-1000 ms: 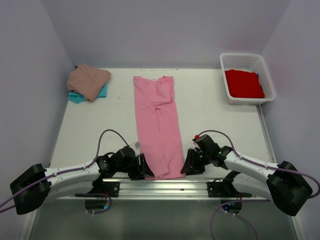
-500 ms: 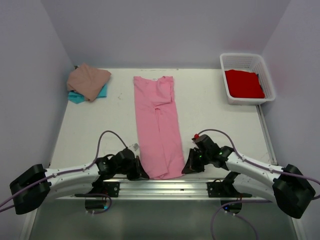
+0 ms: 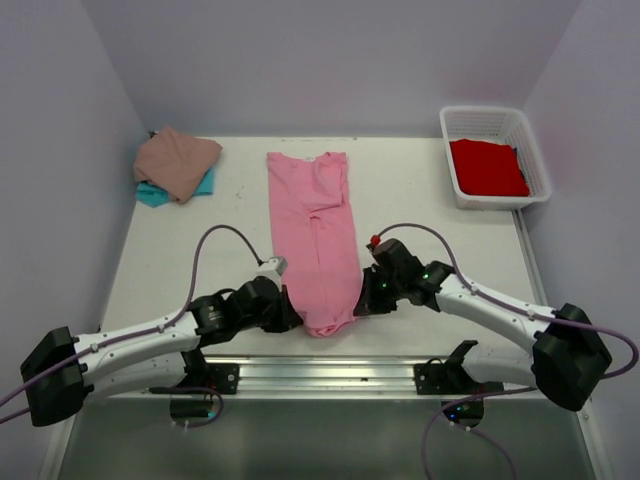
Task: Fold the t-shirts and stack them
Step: Fold the folded rectangular tshirt in 1/3 of the way
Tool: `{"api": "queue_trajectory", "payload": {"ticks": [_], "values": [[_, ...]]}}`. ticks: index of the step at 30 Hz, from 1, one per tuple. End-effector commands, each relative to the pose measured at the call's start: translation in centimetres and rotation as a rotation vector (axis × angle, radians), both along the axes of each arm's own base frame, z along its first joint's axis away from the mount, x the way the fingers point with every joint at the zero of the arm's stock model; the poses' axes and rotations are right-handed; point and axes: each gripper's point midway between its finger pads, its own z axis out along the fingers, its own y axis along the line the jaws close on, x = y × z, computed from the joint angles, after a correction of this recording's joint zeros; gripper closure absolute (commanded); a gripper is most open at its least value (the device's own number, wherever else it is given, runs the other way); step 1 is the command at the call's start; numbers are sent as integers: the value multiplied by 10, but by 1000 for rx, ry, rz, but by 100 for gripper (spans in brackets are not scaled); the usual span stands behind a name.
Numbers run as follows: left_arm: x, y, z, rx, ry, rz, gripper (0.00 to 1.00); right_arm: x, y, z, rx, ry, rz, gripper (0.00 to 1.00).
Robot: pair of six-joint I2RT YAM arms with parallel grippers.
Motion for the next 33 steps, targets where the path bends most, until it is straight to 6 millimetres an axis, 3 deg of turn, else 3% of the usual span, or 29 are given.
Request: {"api": "queue_trajectory", "payload": {"ticks": [1, 7, 12, 19, 24, 33], "values": [[33, 3, 15, 118, -174, -1, 100, 32, 0, 11, -80, -137, 26, 100], [71, 29, 12, 293, -325, 56, 100, 85, 5, 39, -135, -284, 15, 100], [112, 45, 20, 308, -402, 110, 100, 130, -5, 31, -191, -306, -31, 100], [168, 34, 26, 330, -453, 113, 100, 191, 0, 29, -221, -334, -43, 100], [202, 12, 23, 300, -468, 86, 100, 212, 10, 13, -222, -311, -32, 100], [236, 27, 22, 328, -478, 109, 100, 237, 13, 24, -212, -354, -49, 100]]}}
